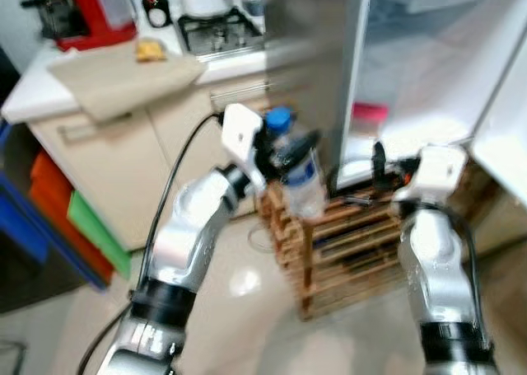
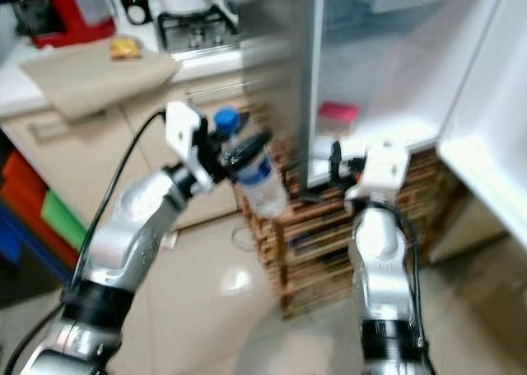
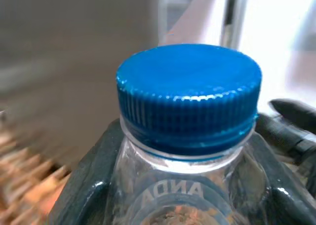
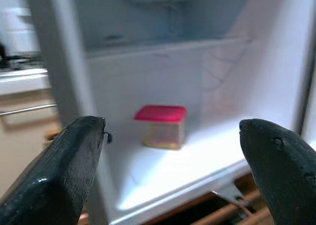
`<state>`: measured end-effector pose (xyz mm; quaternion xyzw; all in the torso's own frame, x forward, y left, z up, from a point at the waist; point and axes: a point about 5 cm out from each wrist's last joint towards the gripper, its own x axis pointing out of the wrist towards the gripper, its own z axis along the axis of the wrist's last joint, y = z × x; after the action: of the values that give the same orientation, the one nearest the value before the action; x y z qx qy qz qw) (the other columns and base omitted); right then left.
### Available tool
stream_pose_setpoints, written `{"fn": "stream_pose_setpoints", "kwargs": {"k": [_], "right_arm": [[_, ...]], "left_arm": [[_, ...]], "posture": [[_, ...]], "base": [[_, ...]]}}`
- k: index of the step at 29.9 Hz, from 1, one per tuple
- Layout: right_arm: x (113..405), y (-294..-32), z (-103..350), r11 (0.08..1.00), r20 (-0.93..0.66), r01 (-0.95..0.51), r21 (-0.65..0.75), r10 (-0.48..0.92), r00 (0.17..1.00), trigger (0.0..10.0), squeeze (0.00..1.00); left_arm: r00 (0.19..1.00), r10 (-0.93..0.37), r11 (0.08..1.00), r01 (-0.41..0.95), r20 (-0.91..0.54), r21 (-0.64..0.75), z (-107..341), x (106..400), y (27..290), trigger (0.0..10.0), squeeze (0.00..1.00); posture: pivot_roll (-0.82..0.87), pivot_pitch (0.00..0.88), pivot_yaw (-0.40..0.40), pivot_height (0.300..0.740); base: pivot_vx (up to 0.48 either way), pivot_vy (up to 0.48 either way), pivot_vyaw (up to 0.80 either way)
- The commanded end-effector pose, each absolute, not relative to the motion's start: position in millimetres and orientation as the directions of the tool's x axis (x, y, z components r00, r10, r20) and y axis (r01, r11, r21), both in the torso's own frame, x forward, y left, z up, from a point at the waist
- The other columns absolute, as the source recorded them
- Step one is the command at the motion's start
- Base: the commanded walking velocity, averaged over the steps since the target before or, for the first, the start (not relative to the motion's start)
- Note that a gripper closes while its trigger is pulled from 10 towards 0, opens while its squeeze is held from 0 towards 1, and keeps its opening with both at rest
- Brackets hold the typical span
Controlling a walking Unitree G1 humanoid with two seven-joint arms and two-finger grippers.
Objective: Restocking fridge
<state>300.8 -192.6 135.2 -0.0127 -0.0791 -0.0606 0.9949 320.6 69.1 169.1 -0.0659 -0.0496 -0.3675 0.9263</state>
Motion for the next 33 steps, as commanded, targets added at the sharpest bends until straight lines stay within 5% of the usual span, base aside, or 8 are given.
{"fn": "stream_pose_setpoints", "kwargs": {"k": [1,22,33], "right_arm": [[301.0,-188.1,139.2,0.994,0.172,0.113,-0.003,-0.110,0.979,10.0,0.00],[298.5,-197.6,137.2,0.984,0.168,0.171,-0.049,-0.161,0.973,10.0,0.00],[290.4,-217.9,139.0,0.965,0.184,0.248,-0.087,-0.230,0.956,10.0,0.00]], "left_arm": [[0.757,-0.631,0.757,0.649,0.170,-0.081,177.8,326.5,83.9,10.0,0.00],[0.664,-0.717,0.668,0.742,0.213,-0.063,181.8,322.3,74.1,10.0,0.00],[0.661,-0.717,0.664,0.744,0.222,-0.068,182.5,322.7,73.9,10.0,0.00]], "posture": [[-0.13,0.000,0.101,0.740],[-0.15,0.000,0.105,0.740],[-0.16,0.000,0.107,0.740]], "base": [[0.000,0.000,-0.65],[0.413,-0.051,-0.64],[0.000,0.000,-0.21]]}}
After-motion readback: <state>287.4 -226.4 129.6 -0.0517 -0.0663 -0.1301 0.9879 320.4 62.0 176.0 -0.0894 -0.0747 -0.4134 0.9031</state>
